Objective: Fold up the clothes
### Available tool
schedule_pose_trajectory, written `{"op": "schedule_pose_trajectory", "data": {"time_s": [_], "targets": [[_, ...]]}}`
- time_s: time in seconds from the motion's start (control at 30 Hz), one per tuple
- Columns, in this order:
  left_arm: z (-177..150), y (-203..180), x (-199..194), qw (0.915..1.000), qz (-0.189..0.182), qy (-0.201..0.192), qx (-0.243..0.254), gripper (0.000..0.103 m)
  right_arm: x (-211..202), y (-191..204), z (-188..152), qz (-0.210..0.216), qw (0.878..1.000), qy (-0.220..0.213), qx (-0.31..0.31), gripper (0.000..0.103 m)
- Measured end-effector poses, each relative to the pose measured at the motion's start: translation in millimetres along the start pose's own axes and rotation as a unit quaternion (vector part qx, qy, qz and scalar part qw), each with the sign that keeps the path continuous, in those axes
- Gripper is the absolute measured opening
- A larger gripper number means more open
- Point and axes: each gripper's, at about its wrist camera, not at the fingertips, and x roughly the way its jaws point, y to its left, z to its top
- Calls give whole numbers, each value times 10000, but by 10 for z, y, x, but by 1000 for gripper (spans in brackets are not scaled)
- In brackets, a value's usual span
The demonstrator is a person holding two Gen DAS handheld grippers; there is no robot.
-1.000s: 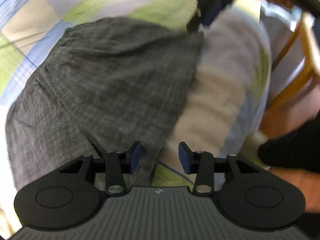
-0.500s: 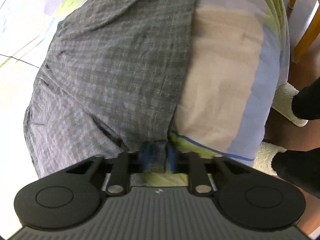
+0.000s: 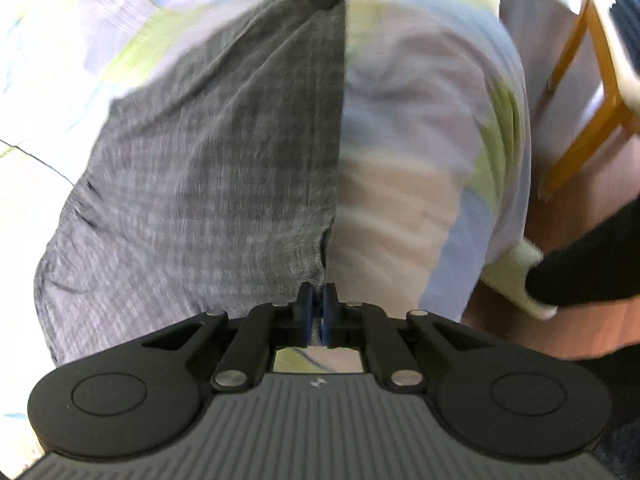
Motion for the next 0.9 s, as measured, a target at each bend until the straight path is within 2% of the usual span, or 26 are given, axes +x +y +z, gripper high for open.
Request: {"op": "schedule_pose_trajectory", "data": {"time_s": [0.1,0.17,0.23,0.27,0.3,0.4,0.47,0.53,0.57,0.6,0.67,0.8,0.9], "targets": [[-31,19,301,9996,-51,290,-13,1,276,-163,-156,-264,9989,381,16,3],[-2,-15,317,9992,-48,352,169,2,374,-175,-139,-141,9975,685,-123,6],[26,-9,245,9988,-124,424,195,3,403,-157,-50,126,9925,1217,-51,21],[41,-1,199,9986,-168,458,219,4,382,-146,-8,185,9908,1336,-73,44],[57,21,127,9983,-218,471,261,5,303,-140,60,172,9918,1259,-165,50],[180,150,-176,9991,-361,194,64,6,20,-209,448,144,9964,776,-316,50],[356,192,-270,9984,-479,-183,-258,7,-18,-284,753,176,9981,528,-263,50],[571,211,-331,9947,-597,-586,-592,25,44,-316,1022,304,9984,399,-266,50],[707,177,-295,9933,-572,-716,-700,44,123,-309,1192,403,9980,400,-269,50],[929,102,-221,9907,-489,-921,-872,49,241,-296,1406,554,9971,427,-287,50],[1235,19,-83,9847,-466,-1116,-1251,50,456,-264,1740,818,9948,499,-352,51],[1708,-29,218,9693,-520,-975,-2198,51,1035,-130,2237,983,9872,967,-802,53],[1832,-77,429,9608,-360,-650,-2670,51,1392,-51,2454,954,9811,1217,-1165,56]]}}
